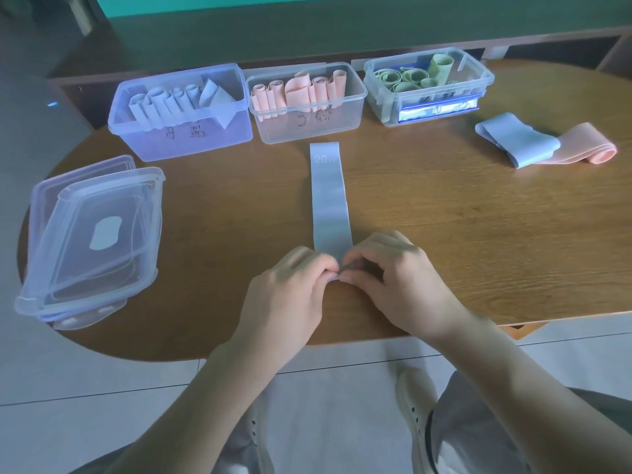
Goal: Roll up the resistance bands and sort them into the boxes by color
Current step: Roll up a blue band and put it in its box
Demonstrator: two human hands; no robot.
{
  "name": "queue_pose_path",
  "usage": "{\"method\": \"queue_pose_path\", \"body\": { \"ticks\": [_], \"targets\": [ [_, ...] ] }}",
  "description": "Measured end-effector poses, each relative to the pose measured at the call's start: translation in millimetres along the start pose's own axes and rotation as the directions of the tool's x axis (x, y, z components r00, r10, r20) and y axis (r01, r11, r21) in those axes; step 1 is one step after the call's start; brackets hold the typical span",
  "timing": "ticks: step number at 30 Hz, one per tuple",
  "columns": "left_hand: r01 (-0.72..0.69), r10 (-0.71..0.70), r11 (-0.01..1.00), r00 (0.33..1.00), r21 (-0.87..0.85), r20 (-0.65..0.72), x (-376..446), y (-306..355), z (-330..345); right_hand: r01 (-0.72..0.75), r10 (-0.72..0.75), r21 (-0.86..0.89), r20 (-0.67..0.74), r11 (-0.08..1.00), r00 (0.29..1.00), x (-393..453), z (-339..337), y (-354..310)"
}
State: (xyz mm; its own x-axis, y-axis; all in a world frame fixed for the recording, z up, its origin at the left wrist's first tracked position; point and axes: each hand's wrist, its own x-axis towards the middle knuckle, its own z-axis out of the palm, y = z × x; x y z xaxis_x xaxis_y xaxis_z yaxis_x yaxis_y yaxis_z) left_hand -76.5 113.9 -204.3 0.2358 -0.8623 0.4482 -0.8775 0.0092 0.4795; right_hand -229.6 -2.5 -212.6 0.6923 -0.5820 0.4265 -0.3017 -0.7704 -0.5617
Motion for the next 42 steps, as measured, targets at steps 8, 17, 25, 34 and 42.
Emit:
{"method": "queue_pose_path", "body": {
  "ticks": [8,17,25,34,42],
  "targets": [
    [0.014,-0.014,1.0,1.0,0.021,-0.005,4,-2,-1,-0.061,0.058,-0.062,-0.047,0.996,0.997,4,2,2],
    [0.11,-0.112,0.988,0.994,-0.112,-0.012,16,-10,2,0.137,-0.138,-0.072,-0.008,0.988,0.99,4,-6,10],
    [0.088,-0.09,0.988,0.996,-0.124,-0.009,16,-9,3,0.0,-0.001,-0.039,-0.028,0.999,1.0,8,-3,12],
    [0.089,-0.091,0.995,0.995,-0.044,-0.041,20,-12,4,0.031,-0.036,-0.07,-0.061,0.997,0.997,10,0,7],
    [0.124,-0.131,0.988,0.988,-0.092,-0.08,25,-10,8,-0.024,0.024,-0.061,0.001,0.998,1.0,14,-5,11]
  ]
}}
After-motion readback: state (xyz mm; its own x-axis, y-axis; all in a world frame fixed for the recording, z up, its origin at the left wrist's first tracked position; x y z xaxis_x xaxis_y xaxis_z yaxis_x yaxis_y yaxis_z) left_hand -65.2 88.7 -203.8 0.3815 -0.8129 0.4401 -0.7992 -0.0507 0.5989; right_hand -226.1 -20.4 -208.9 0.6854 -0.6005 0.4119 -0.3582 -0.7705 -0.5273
